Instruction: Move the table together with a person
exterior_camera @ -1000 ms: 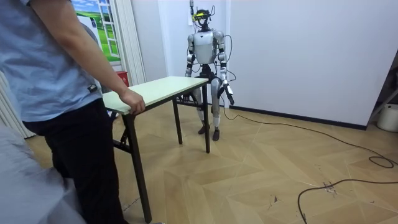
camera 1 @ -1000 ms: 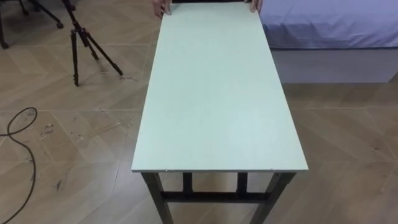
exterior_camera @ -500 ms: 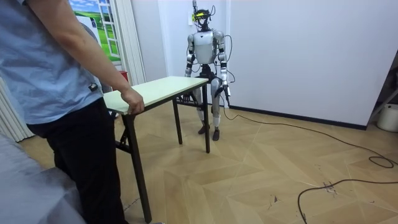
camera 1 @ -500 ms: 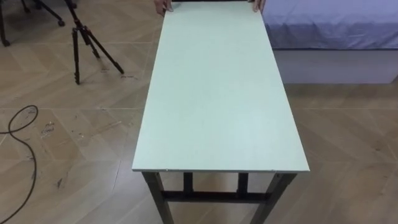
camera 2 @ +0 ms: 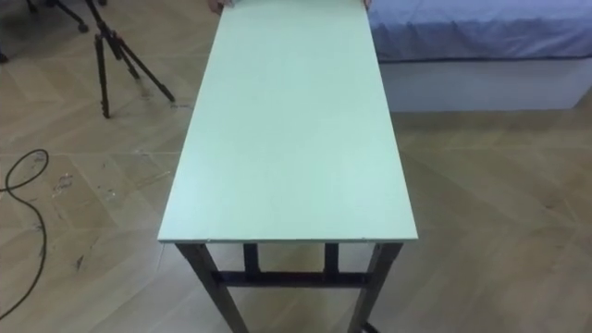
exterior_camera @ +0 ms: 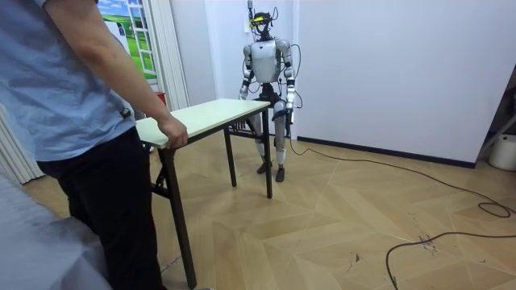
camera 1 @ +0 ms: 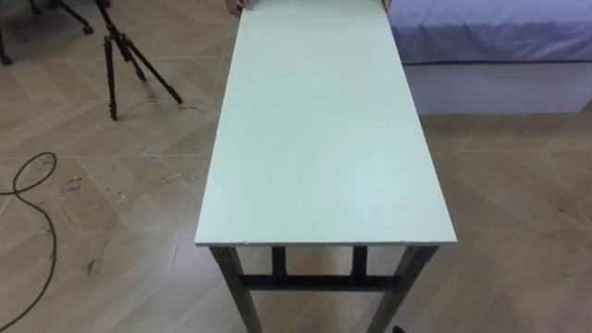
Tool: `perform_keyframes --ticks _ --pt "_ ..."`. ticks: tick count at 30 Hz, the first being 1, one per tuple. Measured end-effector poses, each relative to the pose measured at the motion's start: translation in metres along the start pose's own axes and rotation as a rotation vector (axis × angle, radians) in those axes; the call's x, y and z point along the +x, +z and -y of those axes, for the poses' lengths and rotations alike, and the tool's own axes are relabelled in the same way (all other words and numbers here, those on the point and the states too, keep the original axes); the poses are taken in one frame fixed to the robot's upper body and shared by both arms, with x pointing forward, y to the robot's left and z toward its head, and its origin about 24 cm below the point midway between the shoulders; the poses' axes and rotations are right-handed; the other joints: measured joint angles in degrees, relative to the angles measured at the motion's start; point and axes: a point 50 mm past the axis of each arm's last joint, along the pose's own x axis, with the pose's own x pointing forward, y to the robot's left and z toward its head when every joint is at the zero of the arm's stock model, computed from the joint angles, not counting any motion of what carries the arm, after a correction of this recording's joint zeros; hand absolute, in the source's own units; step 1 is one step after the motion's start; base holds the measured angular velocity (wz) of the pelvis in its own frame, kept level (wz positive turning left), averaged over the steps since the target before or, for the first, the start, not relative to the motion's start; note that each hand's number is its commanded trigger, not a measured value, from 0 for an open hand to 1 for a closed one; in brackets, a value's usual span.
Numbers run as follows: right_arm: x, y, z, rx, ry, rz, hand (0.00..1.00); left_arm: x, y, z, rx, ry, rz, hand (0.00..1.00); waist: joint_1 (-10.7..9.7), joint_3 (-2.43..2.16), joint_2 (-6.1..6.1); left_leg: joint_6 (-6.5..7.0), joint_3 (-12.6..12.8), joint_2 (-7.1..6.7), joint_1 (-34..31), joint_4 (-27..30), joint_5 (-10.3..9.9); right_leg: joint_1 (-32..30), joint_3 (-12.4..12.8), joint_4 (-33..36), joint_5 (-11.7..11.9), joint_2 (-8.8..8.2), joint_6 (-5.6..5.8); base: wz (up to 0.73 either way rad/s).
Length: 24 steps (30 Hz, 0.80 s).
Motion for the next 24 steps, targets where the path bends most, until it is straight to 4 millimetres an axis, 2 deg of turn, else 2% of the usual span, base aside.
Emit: perform_keyframes --ticks 4,9,17,20,24 --pt "-0.003 0.009 -0.015 0.031 0.112 0.076 0.00 -0.003 0.005 0.015 -0.024 -0.119 0.038 0.00 -0.35 -0.04 0.06 0.12 0.00 -0.06 -0.61 0.09 -0.08 -0.61 -0.41 0.11 -0.02 -0.14 0.38 0.00" --pt "-0.005 0.017 -0.027 0.060 0.185 0.115 0.00 -0.011 0.010 0.026 -0.068 -0.213 0.062 0.00 -1.81 -0.06 0.18 0.53 -0.08 -0.17 -0.75 0.50 -0.38 -0.79 -1.54 0.91 -0.34 -0.49 0.97 0.04" --pt "-0.003 0.018 -0.044 0.058 0.293 0.102 0.00 -0.021 0.019 0.057 -0.128 -0.383 0.088 0.00 -1.77 -0.04 0.30 0.58 -0.10 -0.40 -0.56 0.16 -0.40 -0.76 -1.56 0.82 -0.32 -0.63 0.98 0.00" --pt "-0.003 0.024 -0.052 0.073 0.339 0.130 0.00 -0.025 0.025 0.070 -0.112 -0.462 0.106 0.00 -1.68 0.14 0.51 0.58 -0.07 -0.40 -0.58 0.10 -0.40 -0.81 -1.54 0.82 -0.32 -0.61 0.98 0.00" --pt "-0.004 0.033 -0.072 0.121 0.441 0.169 0.00 -0.026 0.032 0.084 -0.149 -0.538 0.114 0.00 -1.72 0.14 0.62 0.56 -0.11 -0.40 -0.53 0.06 -0.39 -0.78 -1.48 0.82 -0.32 -0.58 0.98 0.00"
